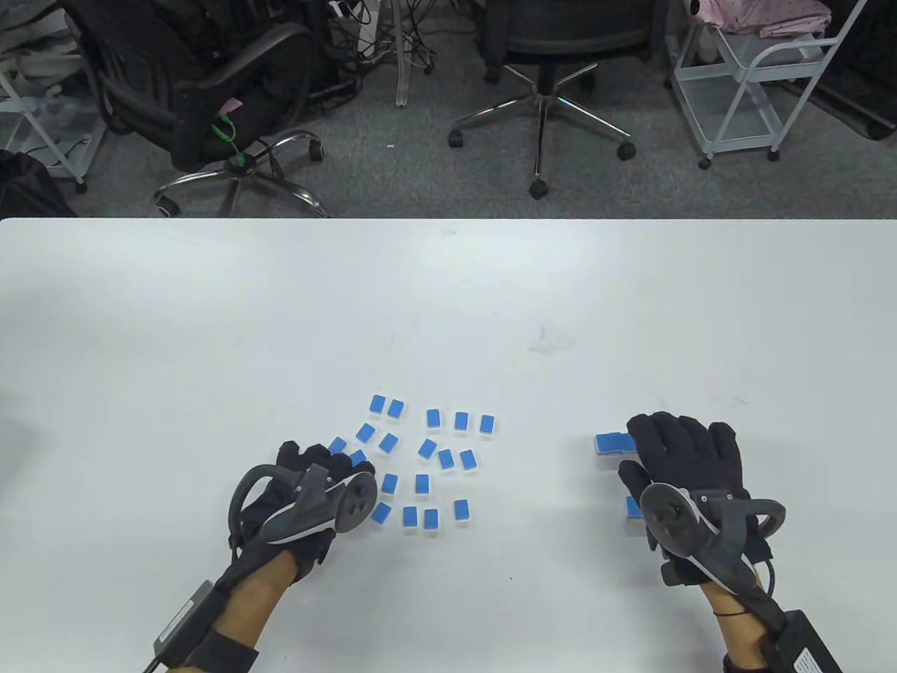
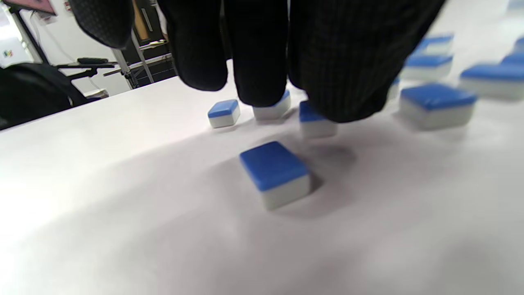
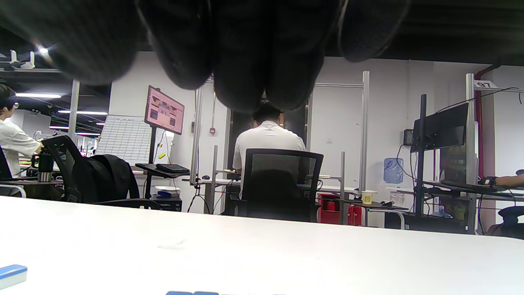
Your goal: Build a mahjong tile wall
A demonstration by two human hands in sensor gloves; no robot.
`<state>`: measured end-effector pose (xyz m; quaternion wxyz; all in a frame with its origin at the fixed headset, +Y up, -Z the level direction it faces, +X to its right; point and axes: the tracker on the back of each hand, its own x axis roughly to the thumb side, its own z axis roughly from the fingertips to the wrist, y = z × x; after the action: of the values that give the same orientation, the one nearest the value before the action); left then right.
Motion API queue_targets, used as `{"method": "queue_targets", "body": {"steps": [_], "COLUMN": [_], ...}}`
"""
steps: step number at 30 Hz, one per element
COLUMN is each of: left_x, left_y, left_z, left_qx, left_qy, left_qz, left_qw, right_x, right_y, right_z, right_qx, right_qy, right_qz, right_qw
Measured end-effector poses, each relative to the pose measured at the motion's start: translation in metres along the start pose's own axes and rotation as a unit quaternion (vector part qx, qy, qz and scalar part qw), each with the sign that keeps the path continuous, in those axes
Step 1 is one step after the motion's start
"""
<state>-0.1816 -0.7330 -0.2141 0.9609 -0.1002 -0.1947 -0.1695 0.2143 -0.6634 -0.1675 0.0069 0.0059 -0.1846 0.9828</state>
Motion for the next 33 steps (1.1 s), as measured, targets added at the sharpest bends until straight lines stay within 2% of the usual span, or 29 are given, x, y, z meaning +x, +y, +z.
{"method": "queue_targets", "body": {"steps": [2, 11, 14, 17, 19, 21, 23, 25, 27, 28, 30, 33], "left_x": [0.004, 0.007, 0.005, -0.018, -0.037, -0.058, -0.073, -0.076, -0.076, -0.077, -0.075, -0.075], "left_y": [-0.001, -0.009, -0.008, 0.004, 0.007, 0.0, -0.019, -0.038, -0.052, -0.053, -0.054, -0.054], "left_z": [-0.006, -0.007, -0.005, 0.007, 0.018, 0.027, 0.034, 0.037, 0.039, 0.041, 0.04, 0.04], "left_qx": [-0.001, 0.011, 0.032, 0.076, 0.084, 0.056, 0.017, -0.006, 0.0, 0.018, 0.006, 0.012], "left_qy": [-0.004, -0.018, -0.017, 0.016, 0.039, 0.052, 0.058, 0.053, 0.045, 0.054, 0.038, 0.034], "left_qz": [-0.03, -0.012, -0.025, 0.026, 0.047, 0.064, 0.11, 0.139, 0.167, 0.186, 0.214, 0.211], "left_qw": [1.0, 1.0, 0.999, 0.997, 0.995, 0.995, 0.992, 0.989, 0.985, 0.981, 0.976, 0.977], "right_x": [0.001, 0.003, 0.002, 0.0, -0.002, -0.003, -0.003, -0.003, -0.002, -0.002, 0.001, 0.006], "right_y": [0.0, 0.001, 0.001, 0.001, 0.003, 0.004, 0.005, 0.005, 0.006, 0.006, 0.008, 0.012], "right_z": [0.0, 0.001, 0.0, 0.0, 0.0, 0.0, -0.001, -0.001, -0.001, -0.001, 0.001, 0.001], "right_qx": [0.0, 0.008, 0.008, 0.009, 0.012, 0.016, 0.018, 0.021, 0.023, 0.025, 0.033, 0.041], "right_qy": [-0.003, -0.009, -0.005, 0.002, 0.004, 0.006, 0.007, 0.007, 0.007, 0.006, -0.001, -0.01], "right_qz": [0.001, 0.006, 0.003, -0.001, -0.001, 0.0, 0.0, 0.0, 0.001, 0.0, 0.001, 0.009], "right_qw": [1.0, 1.0, 1.0, 1.0, 1.0, 1.0, 1.0, 1.0, 1.0, 1.0, 0.999, 0.999]}}
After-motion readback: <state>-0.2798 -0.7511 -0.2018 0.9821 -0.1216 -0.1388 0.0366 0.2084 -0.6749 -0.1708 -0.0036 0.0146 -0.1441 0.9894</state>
